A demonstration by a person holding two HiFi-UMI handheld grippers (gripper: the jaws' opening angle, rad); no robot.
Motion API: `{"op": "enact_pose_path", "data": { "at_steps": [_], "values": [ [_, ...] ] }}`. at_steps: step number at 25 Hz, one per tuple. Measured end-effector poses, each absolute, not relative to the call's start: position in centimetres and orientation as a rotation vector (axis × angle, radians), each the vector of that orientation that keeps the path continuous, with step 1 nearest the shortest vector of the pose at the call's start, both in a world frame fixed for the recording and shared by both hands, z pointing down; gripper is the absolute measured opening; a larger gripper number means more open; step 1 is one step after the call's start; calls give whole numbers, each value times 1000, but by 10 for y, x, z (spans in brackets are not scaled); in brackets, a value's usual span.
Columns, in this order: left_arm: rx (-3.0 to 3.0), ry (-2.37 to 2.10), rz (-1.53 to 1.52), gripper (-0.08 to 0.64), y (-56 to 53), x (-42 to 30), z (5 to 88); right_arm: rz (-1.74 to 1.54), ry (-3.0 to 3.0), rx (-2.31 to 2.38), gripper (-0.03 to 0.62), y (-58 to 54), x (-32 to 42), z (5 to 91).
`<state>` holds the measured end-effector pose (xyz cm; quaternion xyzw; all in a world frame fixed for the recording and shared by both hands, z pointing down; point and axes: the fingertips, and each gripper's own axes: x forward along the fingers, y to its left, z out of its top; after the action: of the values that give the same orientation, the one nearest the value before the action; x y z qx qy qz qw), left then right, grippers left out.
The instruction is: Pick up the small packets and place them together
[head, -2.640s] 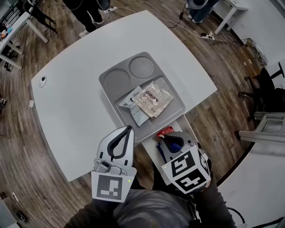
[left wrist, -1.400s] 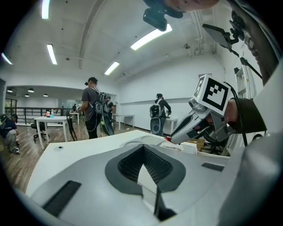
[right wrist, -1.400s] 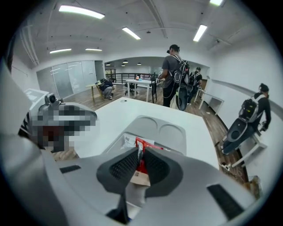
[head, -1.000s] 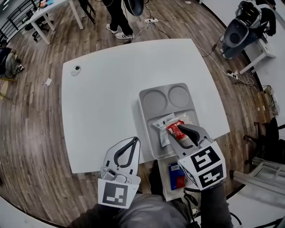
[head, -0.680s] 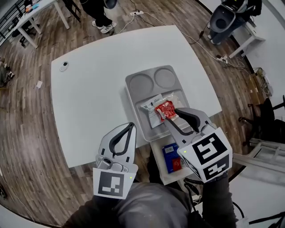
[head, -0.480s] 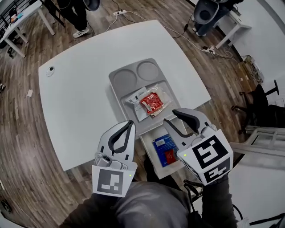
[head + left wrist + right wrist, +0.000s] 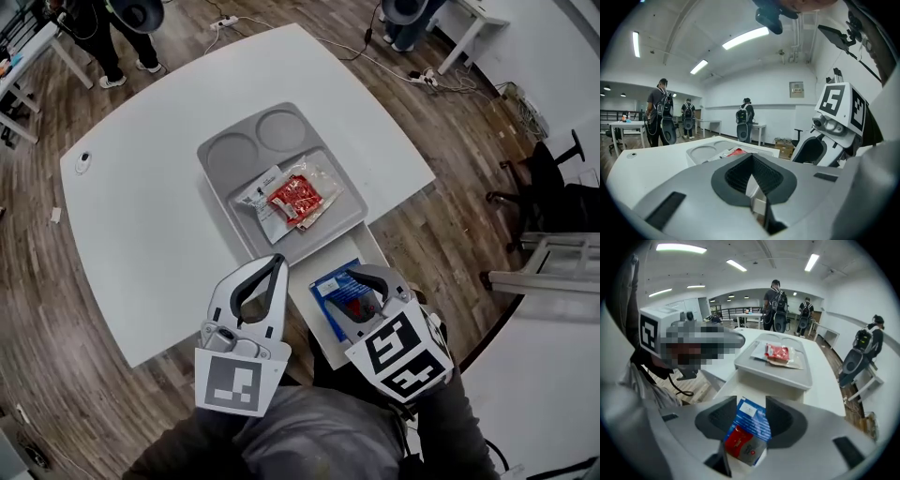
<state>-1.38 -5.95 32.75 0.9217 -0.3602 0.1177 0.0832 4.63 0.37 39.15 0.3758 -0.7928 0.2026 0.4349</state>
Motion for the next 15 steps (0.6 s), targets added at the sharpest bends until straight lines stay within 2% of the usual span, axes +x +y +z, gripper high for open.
{"op": "enact_pose_path", "data": {
  "at_steps": [5, 15],
  "values": [
    [2762, -1039, 377, 0, -57, -7, 338, 535, -1948, 801, 263, 20, 37, 416],
    [2756, -1000, 354, 0, -60, 5, 350, 563, -1768, 628, 275, 63, 75, 442]
  ]
}}
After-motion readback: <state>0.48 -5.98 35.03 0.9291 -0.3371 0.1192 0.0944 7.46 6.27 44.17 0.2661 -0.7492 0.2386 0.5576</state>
